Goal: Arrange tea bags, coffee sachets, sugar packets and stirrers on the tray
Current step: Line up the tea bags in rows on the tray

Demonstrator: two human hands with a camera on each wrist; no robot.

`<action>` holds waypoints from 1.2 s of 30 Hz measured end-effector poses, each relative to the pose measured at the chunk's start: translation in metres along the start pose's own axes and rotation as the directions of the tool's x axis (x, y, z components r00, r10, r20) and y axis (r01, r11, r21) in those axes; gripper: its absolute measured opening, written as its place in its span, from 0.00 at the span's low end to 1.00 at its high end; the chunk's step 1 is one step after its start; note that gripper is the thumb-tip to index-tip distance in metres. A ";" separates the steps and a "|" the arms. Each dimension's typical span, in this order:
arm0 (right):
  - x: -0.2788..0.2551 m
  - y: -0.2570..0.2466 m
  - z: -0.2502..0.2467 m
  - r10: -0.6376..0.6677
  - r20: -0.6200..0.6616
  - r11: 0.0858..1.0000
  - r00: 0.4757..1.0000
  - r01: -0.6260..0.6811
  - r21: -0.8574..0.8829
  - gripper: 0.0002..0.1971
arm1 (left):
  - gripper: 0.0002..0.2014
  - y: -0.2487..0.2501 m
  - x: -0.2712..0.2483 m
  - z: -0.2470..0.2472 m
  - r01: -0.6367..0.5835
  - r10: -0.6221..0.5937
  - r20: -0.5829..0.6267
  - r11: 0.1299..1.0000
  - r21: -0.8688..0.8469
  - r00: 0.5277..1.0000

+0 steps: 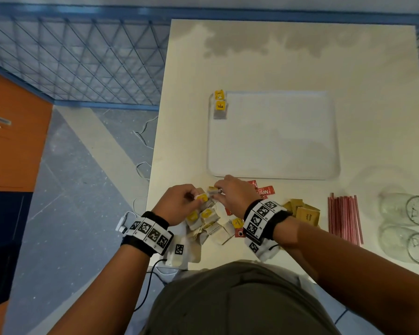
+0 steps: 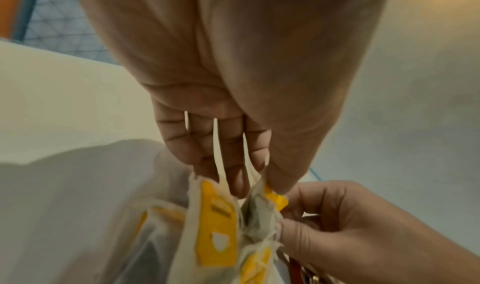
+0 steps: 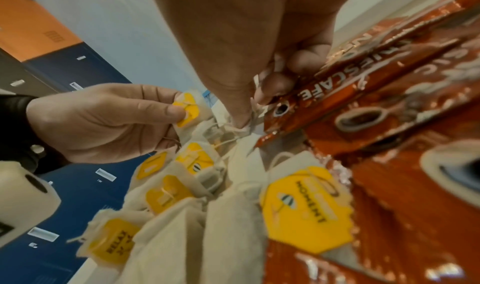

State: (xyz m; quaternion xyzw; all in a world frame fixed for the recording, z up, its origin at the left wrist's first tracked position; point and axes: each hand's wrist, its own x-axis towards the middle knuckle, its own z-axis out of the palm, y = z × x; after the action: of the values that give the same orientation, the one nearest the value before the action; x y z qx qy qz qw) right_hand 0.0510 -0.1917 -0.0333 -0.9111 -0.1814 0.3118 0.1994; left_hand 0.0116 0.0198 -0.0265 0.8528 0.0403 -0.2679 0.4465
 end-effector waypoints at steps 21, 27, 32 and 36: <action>0.010 0.004 -0.051 0.193 -0.260 0.753 0.946 0.027 0.658 0.12 | 0.06 0.029 0.014 -0.008 0.043 -0.078 -0.068 0.913 -0.407 0.995; 0.034 0.008 -0.086 0.218 -0.329 0.699 0.919 0.089 0.710 0.11 | 0.04 0.045 0.041 -0.013 0.006 -0.090 -0.174 0.899 -0.437 0.981; 0.060 0.017 -0.103 0.226 -0.356 0.698 0.907 0.104 0.708 0.08 | 0.03 0.061 0.068 -0.022 -0.008 -0.100 -0.246 0.914 -0.405 0.964; 0.083 0.026 -0.108 0.253 -0.339 0.726 0.906 0.054 0.686 0.09 | 0.07 0.065 0.091 -0.025 0.029 -0.145 -0.286 0.927 -0.375 0.947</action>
State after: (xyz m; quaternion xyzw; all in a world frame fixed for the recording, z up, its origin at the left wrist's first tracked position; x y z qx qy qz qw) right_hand 0.1870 -0.2027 -0.0083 -0.8269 0.0419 0.1688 0.5348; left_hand 0.1201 -0.0147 -0.0117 0.7832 0.1968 -0.1391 0.5732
